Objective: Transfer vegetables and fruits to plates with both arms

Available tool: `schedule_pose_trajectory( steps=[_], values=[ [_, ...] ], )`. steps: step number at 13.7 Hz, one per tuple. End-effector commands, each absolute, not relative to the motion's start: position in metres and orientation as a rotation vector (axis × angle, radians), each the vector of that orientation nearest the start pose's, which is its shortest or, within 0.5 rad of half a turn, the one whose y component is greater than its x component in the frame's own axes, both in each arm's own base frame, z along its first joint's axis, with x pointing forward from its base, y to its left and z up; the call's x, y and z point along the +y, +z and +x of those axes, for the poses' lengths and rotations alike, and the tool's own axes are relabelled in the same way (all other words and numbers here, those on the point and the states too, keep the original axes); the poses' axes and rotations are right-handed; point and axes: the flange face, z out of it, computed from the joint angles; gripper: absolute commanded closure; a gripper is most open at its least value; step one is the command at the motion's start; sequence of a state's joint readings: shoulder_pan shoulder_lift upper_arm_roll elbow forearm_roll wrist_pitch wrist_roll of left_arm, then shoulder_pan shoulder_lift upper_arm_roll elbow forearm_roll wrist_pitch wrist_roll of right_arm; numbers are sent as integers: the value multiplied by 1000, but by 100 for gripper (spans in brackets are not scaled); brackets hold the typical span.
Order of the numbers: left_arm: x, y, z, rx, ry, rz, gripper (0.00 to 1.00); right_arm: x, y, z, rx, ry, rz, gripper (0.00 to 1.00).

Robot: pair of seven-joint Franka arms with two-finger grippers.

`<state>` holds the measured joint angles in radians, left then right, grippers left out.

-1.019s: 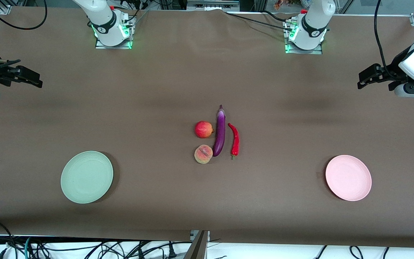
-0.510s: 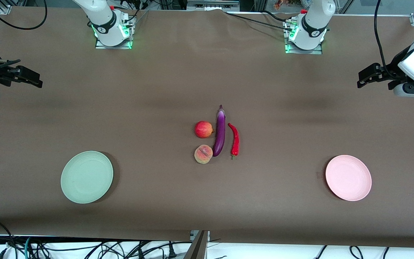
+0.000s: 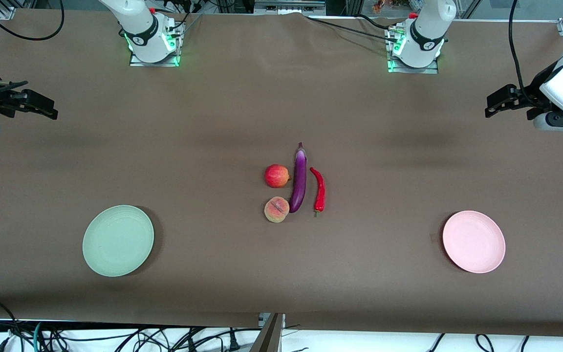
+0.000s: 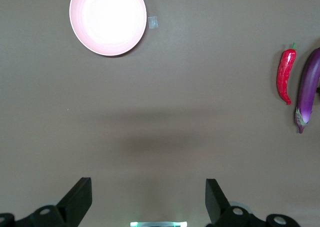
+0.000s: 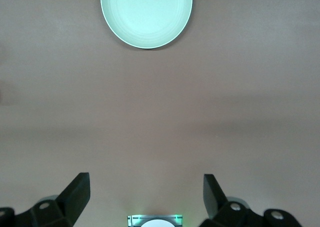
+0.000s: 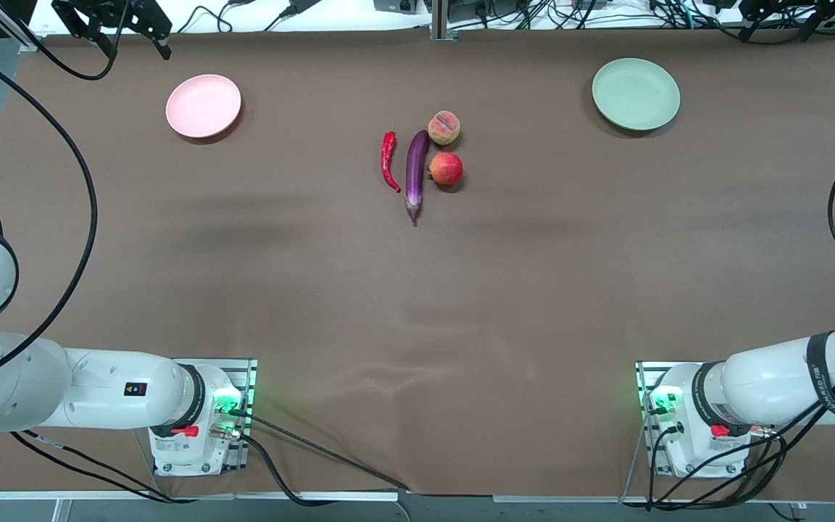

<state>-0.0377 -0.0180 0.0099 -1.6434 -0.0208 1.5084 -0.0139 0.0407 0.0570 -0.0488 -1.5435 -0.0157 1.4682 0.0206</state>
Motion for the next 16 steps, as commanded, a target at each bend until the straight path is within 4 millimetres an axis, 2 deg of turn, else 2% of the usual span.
schedule_pose_trajectory(
  steps=[1,7,10,14,16],
  values=[
    [-15,598,538,7,193,-3139,0,-6,603,562,30,193,-3149,0],
    [-15,597,538,19,198,-3139,0,-5,603,562,25,193,-3150,0],
    [-14,575,545,17,289,-3131,0,-1,602,566,15,191,-3150,0],
    [-13,578,546,14,284,-3130,0,5,596,571,10,203,-3112,0],
    [-13,577,547,12,286,-3129,0,21,577,581,-29,233,-3115,0]
  ],
)
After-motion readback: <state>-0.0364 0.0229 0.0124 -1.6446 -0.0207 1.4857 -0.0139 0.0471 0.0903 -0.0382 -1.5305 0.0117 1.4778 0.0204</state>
